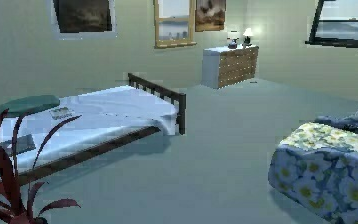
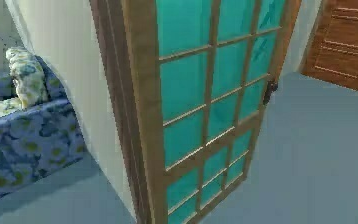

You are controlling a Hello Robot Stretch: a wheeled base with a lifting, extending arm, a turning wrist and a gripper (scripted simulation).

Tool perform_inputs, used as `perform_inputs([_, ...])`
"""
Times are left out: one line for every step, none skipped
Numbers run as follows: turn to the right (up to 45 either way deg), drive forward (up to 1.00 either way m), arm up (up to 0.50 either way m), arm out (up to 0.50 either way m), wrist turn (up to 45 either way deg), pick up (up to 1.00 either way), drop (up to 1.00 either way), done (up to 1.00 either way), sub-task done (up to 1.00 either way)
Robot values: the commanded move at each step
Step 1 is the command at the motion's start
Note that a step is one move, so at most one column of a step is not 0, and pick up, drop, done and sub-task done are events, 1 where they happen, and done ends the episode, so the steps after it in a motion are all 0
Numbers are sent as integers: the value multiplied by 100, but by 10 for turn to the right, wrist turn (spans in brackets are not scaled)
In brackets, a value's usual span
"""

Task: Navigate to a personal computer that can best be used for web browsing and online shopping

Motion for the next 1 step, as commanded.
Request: perform_inputs([0,100,0,0,0,0,0,0,0])
